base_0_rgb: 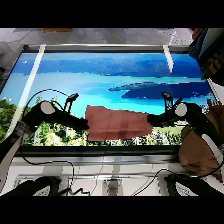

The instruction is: Fold the clothes and pants, and hang the long-sleeved shirts on hangers.

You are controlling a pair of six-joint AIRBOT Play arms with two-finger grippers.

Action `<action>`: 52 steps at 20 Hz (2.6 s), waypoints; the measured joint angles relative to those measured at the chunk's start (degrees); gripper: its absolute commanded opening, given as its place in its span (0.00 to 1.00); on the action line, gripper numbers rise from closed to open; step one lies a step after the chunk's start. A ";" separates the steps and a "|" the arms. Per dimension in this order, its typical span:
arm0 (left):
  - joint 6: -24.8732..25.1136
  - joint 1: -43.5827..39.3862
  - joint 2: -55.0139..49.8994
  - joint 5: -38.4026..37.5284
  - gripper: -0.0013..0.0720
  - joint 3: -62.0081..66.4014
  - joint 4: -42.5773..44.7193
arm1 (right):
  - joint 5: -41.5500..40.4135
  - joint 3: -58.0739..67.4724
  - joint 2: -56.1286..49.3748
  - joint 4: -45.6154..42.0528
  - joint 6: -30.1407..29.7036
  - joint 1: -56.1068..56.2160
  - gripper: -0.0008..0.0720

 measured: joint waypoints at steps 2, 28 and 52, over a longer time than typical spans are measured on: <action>-0.39 -0.48 -1.22 -0.44 0.15 -0.50 0.37 | 1.29 0.00 0.00 -0.70 -0.52 0.00 0.07; -0.79 8.90 -1.46 -4.02 0.07 11.08 3.85 | 7.56 3.91 -7.76 16.70 -43.76 -30.03 0.51; -0.81 9.05 -1.07 -3.48 0.07 11.61 3.82 | 5.86 4.04 -29.70 35.76 -36.37 -18.12 0.74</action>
